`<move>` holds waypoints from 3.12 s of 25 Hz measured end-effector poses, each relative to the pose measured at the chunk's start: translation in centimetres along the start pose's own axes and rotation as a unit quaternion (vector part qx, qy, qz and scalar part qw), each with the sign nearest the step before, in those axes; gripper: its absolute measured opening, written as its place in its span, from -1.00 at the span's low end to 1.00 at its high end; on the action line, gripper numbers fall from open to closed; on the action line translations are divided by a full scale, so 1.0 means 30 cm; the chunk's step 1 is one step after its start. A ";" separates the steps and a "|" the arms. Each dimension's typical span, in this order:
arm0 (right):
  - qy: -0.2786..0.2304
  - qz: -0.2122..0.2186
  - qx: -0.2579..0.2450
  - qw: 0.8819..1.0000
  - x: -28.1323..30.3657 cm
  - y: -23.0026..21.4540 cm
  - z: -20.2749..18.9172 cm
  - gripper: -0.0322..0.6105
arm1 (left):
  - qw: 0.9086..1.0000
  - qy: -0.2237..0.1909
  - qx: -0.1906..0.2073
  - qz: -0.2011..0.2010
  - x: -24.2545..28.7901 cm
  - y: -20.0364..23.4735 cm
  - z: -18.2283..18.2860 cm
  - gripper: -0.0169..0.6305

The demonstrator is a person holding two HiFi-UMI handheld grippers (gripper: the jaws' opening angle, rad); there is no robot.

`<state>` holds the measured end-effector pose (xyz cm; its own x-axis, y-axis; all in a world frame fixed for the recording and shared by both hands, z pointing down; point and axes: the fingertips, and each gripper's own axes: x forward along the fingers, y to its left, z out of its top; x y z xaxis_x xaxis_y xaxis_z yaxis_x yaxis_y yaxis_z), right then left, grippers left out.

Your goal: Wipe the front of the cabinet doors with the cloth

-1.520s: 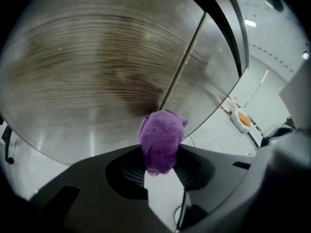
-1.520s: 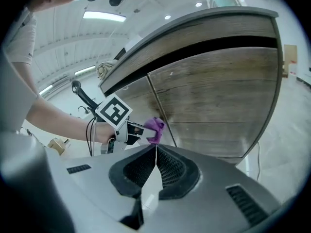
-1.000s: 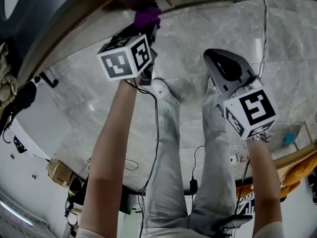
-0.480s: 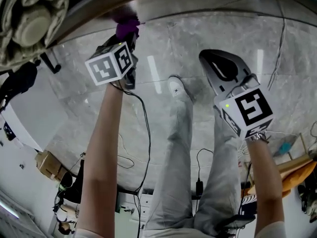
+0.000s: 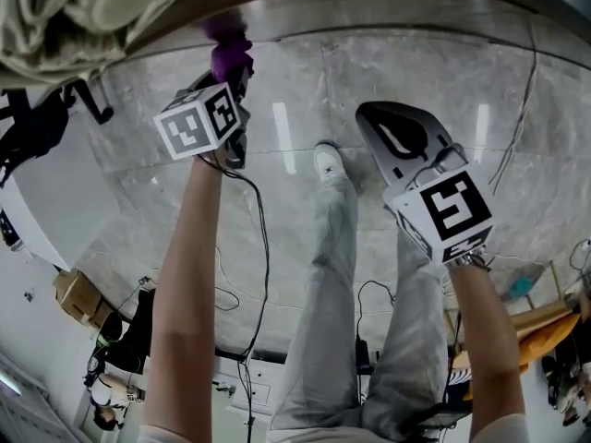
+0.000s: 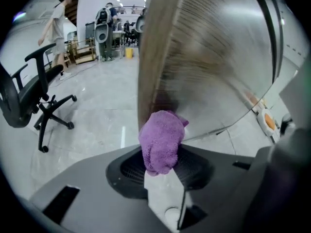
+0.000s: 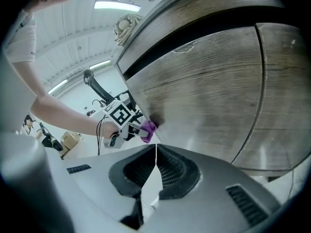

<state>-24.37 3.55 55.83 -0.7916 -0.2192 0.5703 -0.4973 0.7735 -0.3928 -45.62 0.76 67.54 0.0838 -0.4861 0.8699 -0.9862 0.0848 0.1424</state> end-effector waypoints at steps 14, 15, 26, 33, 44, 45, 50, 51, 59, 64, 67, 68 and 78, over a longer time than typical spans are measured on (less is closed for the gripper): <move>0.012 -0.050 0.050 0.997 -0.328 -0.401 -0.170 -0.81 | 0.990 0.059 0.089 -0.087 0.284 -0.718 -0.042 -0.51; 0.010 -0.058 0.058 0.997 -0.343 -0.427 -0.181 -0.81 | 0.989 0.066 0.100 -0.092 0.310 -0.751 -0.044 -0.51; -0.005 -0.088 0.091 0.992 -0.391 -0.546 -0.279 -0.81 | 0.984 0.101 0.115 -0.092 0.554 -0.899 -0.009 -0.51; -0.015 -0.087 0.085 0.992 -0.283 -0.488 -0.209 -0.81 | 0.987 0.111 0.081 -0.087 0.520 -0.716 -0.013 -0.51; -0.004 -0.074 0.066 0.995 -0.062 -0.305 -0.147 -0.81 | 0.991 0.130 0.017 0.007 0.401 -0.095 -0.100 -0.51; -0.003 -0.071 0.065 0.995 -0.041 -0.285 -0.142 -0.81 | 0.991 0.131 0.015 0.011 0.390 -0.058 -0.103 -0.51; 0.001 -0.048 0.053 0.997 0.054 -0.188 -0.105 -0.81 | 0.991 0.130 0.012 0.023 0.340 0.063 -0.115 -0.51; 0.002 -0.041 0.049 0.998 0.065 -0.175 -0.093 -0.81 | 0.992 0.127 0.006 0.028 0.329 0.081 -0.113 -0.51; 0.005 -0.022 0.044 0.999 0.046 -0.146 -0.088 -0.81 | 0.988 0.126 -0.033 0.079 0.241 0.182 -0.192 -0.51; 0.014 -0.029 0.043 0.999 -0.077 -0.222 -0.151 -0.81 | 0.986 0.155 -0.009 0.061 0.285 -0.015 -0.275 -0.51; 0.023 -0.035 0.037 0.998 -0.159 -0.276 -0.196 -0.81 | 0.987 0.157 0.004 0.028 0.372 -0.215 -0.282 -0.51; 0.025 -0.040 0.038 0.998 -0.183 -0.299 -0.216 -0.81 | 0.988 0.156 0.009 0.012 0.406 -0.291 -0.282 -0.51; -0.003 -0.127 0.105 0.986 -0.350 -0.526 -0.364 -0.81 | 0.985 0.133 0.048 -0.096 0.683 -0.828 -0.191 -0.51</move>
<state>-4.33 0.11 63.92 -0.6346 -0.3938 0.6650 -0.7412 0.5538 -0.3793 -18.60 -6.32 84.52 0.2914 -0.2394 0.9262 -0.9566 -0.0748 0.2817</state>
